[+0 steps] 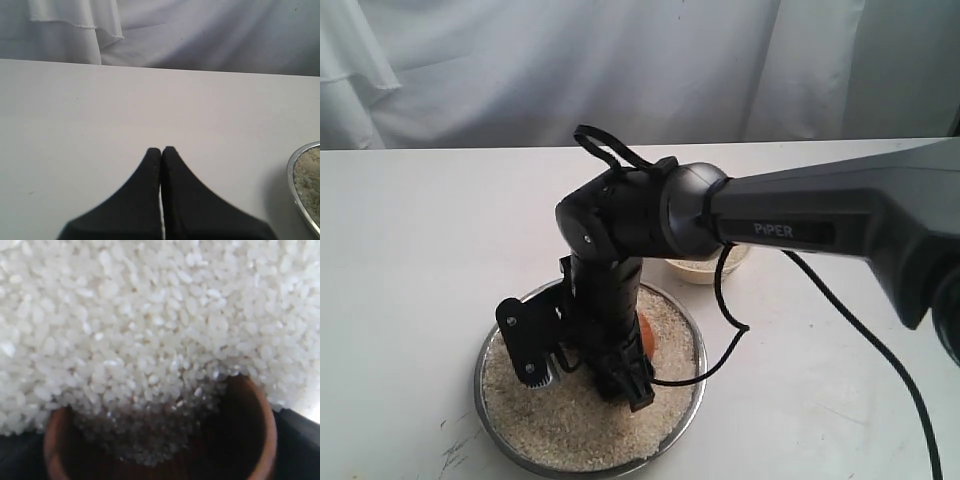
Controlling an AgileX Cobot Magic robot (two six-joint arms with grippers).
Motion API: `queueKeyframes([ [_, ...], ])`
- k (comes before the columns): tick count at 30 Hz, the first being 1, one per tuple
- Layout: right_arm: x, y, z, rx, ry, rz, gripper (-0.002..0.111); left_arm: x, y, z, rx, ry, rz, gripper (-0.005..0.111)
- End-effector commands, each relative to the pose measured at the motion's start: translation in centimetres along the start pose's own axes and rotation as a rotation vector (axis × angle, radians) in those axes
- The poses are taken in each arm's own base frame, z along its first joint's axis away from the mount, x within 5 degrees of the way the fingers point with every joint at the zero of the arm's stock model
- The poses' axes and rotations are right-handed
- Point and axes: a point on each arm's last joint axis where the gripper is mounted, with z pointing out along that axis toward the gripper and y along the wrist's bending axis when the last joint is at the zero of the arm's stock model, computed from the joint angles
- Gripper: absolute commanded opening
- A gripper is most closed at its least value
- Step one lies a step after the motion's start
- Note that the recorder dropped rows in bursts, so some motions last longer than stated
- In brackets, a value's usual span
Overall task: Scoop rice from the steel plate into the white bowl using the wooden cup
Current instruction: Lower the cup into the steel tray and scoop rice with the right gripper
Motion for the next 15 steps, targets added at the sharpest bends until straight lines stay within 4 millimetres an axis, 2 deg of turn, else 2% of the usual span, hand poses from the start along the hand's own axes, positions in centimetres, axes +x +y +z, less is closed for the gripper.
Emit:
queueKeyframes([
  [1,-0.8,0.1,0.9,-0.027,-0.127,0.082,0.0,0.0,0.0,0.0,0.003,-0.012,0.001,0.0],
  [6,-0.5,-0.2,0.8,-0.027,-0.177,0.145,0.0,0.0,0.0,0.0,0.003,-0.012,0.001,0.0],
  [15,0.1,-1.7,-1.2,0.043,-0.362,0.298,0.0,0.0,0.0,0.0,0.003,-0.012,0.001,0.0],
])
